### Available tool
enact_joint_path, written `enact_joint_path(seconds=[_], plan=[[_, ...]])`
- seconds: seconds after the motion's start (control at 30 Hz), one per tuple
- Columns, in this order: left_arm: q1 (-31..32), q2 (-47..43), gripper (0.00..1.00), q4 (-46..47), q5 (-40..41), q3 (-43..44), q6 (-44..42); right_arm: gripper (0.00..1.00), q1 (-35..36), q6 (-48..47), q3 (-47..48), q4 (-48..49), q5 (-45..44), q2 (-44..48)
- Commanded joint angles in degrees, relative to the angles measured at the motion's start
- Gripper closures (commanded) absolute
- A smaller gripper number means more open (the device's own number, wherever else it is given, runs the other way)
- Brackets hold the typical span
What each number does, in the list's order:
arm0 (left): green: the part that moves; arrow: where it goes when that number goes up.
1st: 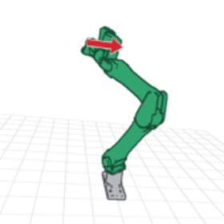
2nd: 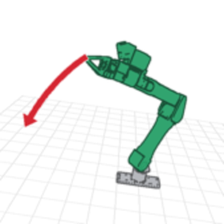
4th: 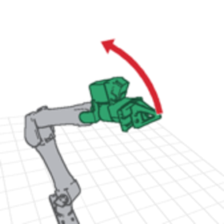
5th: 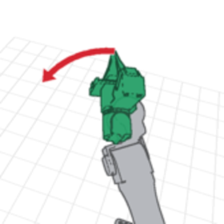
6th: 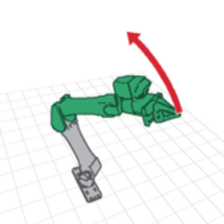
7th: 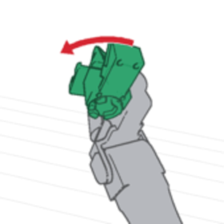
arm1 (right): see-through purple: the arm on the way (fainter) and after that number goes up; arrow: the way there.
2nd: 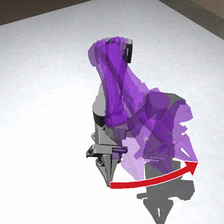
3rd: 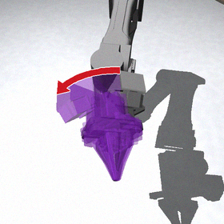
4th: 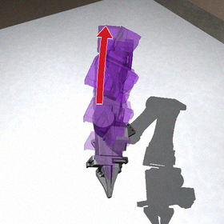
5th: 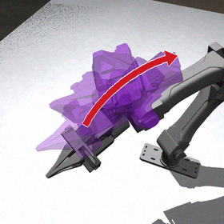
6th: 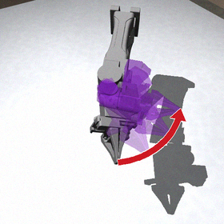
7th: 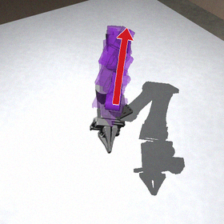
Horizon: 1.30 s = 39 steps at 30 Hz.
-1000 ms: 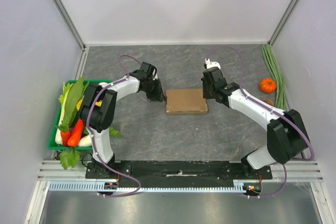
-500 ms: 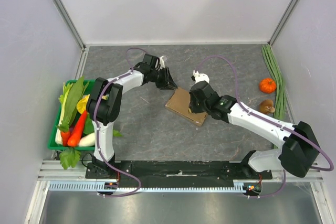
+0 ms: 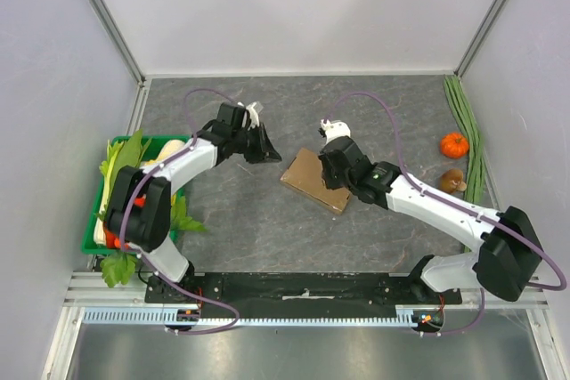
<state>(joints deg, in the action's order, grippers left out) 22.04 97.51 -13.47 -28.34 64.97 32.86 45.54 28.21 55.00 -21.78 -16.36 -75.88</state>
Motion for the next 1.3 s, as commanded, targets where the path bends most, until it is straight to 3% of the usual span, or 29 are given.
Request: enact_joint_path(seconds=[0.0, 0.13, 0.4, 0.8, 1.07, 1.27], plan=[[1.42, -4.96, 0.93, -0.85, 0.83, -7.57, -5.95, 1.0, 0.25, -4.3, 3.09, 2.97, -5.33, -1.73], [4.76, -4.18, 0.92, -2.34, 2.06, -8.55, -9.22, 1.0, -2.19, -3.34, 5.72, 0.87, -12.54, -4.62], [6.7, 1.18, 0.92, -6.91, 1.97, -6.17, -7.46, 1.0, -11.78, -3.59, 6.7, -0.54, -13.08, -8.67], [5.65, 8.82, 0.9, -6.04, 4.87, 2.17, -4.21, 1.0, -12.32, -5.09, 4.5, -1.25, -4.12, -11.58], [1.43, 12.61, 0.88, -0.15, -1.19, 6.39, -0.61, 1.0, -12.32, -2.72, 1.86, -1.69, 0.45, -8.33], [0.28, 10.77, 0.86, -0.76, 0.38, 5.61, -0.69, 1.0, -12.23, -0.87, 2.56, -3.79, -8.57, -5.16]])
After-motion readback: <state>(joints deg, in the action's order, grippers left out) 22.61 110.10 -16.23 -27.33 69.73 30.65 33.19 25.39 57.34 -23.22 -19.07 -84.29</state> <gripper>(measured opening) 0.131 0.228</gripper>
